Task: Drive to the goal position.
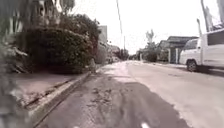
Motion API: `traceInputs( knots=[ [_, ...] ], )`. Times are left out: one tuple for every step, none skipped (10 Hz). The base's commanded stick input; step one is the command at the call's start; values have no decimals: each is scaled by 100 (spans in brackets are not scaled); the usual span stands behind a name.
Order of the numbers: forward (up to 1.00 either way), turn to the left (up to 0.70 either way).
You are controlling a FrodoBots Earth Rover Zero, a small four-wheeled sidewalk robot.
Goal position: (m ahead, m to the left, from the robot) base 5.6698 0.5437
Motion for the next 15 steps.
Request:
traceInputs(
  knots=[
    [70, 0],
    [70, 0],
    [70, 0],
    [70, 0],
    [70, 0],
    [70, 0],
    [70, 0],
    [70, 0],
    [70, 0],
    [70, 0],
    [70, 0],
    [70, -2],
    [70, -7],
    [70, -29],
    [70, -2]
  ],
)
